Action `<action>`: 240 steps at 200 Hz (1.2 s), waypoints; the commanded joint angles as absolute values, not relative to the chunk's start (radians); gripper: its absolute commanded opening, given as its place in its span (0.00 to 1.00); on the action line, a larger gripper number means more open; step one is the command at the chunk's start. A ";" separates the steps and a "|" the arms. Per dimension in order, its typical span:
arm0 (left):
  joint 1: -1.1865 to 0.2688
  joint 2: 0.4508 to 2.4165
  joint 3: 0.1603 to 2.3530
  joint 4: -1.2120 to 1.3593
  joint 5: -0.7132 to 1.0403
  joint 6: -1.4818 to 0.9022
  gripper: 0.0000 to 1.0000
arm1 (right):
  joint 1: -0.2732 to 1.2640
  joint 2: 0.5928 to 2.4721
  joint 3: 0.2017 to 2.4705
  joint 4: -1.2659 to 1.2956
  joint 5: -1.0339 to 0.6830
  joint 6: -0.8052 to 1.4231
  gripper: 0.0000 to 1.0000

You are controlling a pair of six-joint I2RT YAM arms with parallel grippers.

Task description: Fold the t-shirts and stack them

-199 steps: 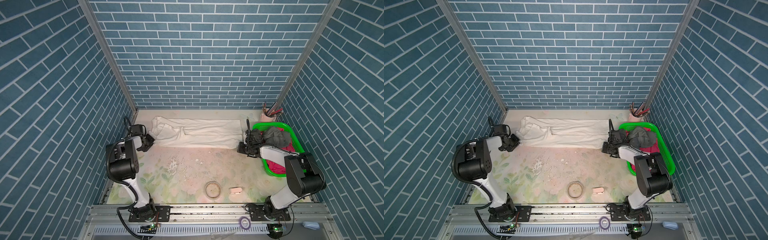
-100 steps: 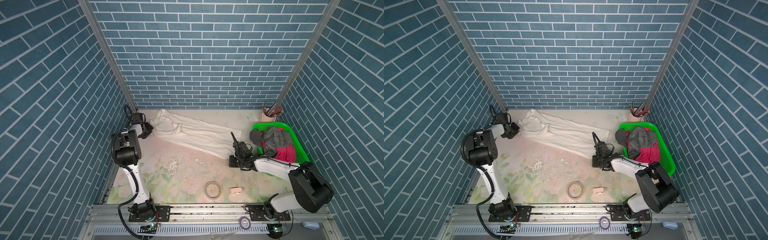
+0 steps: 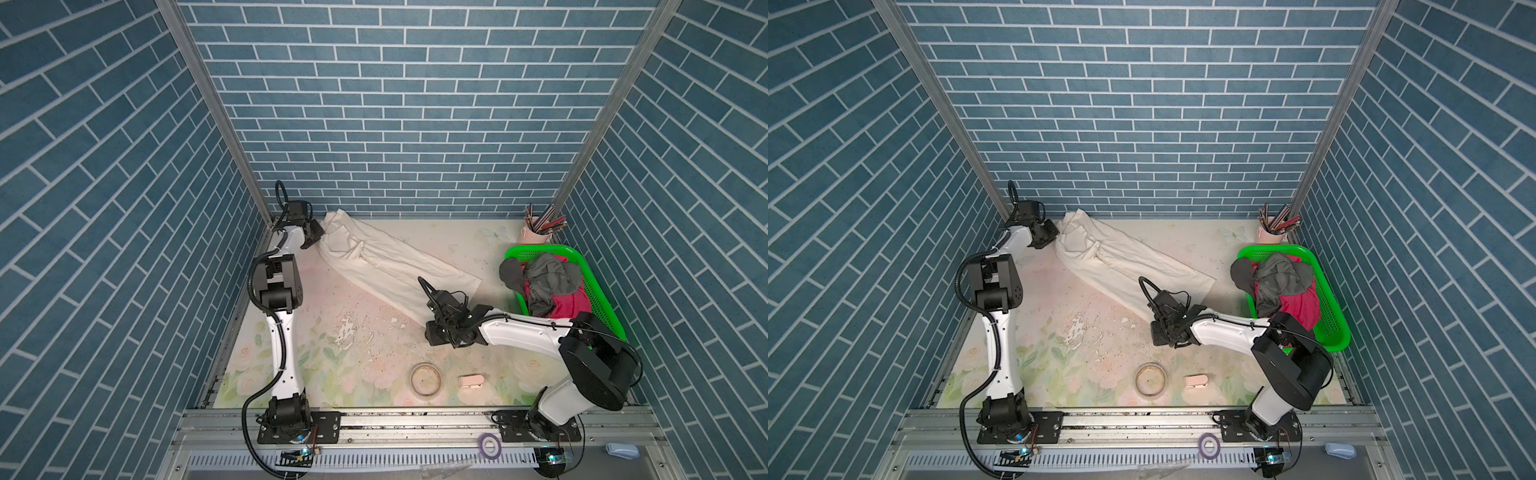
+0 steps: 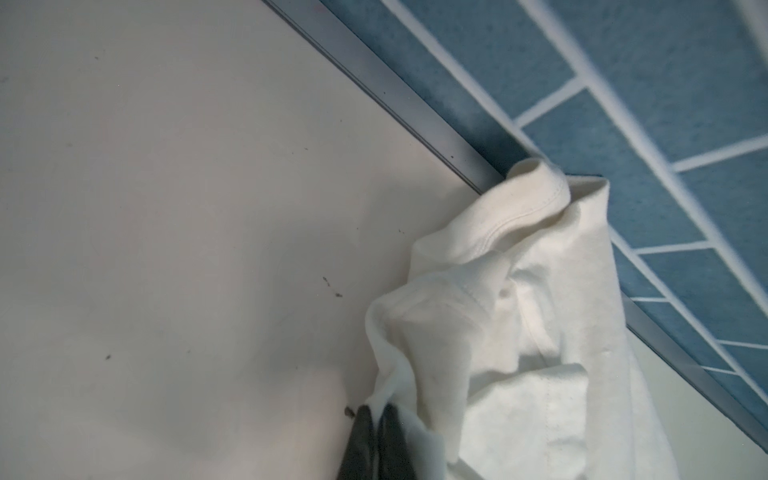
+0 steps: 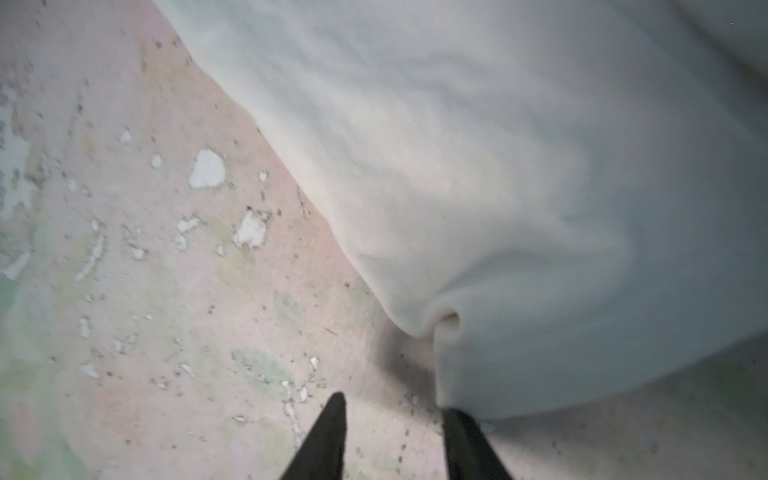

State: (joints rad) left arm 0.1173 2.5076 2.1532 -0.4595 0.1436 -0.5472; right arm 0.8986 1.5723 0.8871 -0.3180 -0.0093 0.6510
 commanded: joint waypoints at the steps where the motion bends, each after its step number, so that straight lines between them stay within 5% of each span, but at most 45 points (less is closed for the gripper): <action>1: 0.142 2.410 2.111 -0.528 0.113 -0.522 0.31 | 0.871 1.517 1.023 -0.489 0.026 0.528 0.60; 33: 0.178 2.184 1.818 -0.415 0.150 -0.582 0.72 | 0.722 1.509 1.151 -0.497 0.008 0.367 0.76; 55: 0.208 2.040 1.624 -0.345 0.215 -0.622 0.81 | 0.598 1.557 1.196 -0.395 -0.062 0.273 0.87; 138: 0.150 1.589 0.979 -0.157 0.497 -0.711 0.87 | 0.389 2.050 1.532 -0.423 -0.232 -0.027 0.91; 240: -0.118 1.332 0.618 0.104 0.563 -0.874 0.87 | 0.321 2.203 1.589 -0.399 -0.196 -0.106 0.88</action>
State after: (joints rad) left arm -0.0601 1.3346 0.6655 -0.0036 0.5636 -0.8074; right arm 0.3309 2.1513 1.5642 -0.3794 -0.1913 -0.0502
